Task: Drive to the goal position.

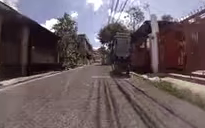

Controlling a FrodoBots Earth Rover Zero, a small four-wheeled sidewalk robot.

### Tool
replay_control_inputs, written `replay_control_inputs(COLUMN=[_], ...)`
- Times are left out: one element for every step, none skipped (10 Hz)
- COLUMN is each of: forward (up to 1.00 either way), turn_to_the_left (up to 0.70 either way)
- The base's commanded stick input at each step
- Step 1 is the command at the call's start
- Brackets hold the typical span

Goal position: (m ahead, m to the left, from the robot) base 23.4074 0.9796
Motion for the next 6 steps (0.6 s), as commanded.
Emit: replay_control_inputs(forward=[0.7, 0.7, 0.7, 0.7, 0.7, 0.7], turn_to_the_left=[0.05, 0.06, 0.06, 0.06, 0.06, 0.06])
